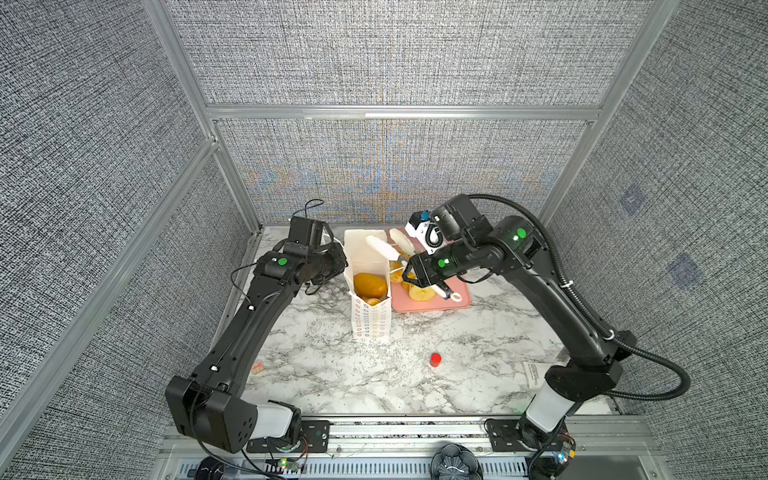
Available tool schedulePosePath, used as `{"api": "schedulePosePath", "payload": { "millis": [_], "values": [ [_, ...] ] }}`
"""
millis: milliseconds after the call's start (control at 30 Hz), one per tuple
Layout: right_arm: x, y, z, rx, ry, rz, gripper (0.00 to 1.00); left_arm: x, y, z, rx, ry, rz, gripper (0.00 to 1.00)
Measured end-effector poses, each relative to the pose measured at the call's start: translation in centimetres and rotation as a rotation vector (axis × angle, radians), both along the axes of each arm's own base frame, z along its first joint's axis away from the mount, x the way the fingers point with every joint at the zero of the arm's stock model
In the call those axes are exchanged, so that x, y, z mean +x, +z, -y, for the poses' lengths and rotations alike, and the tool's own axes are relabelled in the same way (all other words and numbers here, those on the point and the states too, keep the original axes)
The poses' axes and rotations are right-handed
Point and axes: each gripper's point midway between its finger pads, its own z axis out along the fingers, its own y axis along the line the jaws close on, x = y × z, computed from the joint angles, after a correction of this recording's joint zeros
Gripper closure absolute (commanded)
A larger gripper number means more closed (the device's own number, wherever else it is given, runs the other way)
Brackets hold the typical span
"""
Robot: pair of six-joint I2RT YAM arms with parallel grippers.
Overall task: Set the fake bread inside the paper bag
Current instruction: 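Release the loaf and move the empty tongs back over the tray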
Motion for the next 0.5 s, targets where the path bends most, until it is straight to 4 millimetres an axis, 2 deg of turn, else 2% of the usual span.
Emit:
{"api": "schedulePosePath", "payload": {
  "millis": [233,400,433,500],
  "values": [
    [1.1,1.3,2.0,0.027,-0.064,0.021,0.5,-0.2,0.0,-0.2,0.008,0.005,-0.004,1.0],
    [2.3,1.5,4.6,0.03,-0.145,0.025,0.5,-0.4,0.2,-0.5,0.018,0.015,0.001,1.0],
    [2.5,1.5,5.2,0.03,-0.165,0.02,0.5,-0.4,0.3,-0.6,0.019,0.017,0.004,0.98],
    [3.0,1.2,6.4,0.031,-0.2,0.008,0.5,-0.5,0.3,-0.6,0.019,0.017,0.006,0.88]
  ]
}}
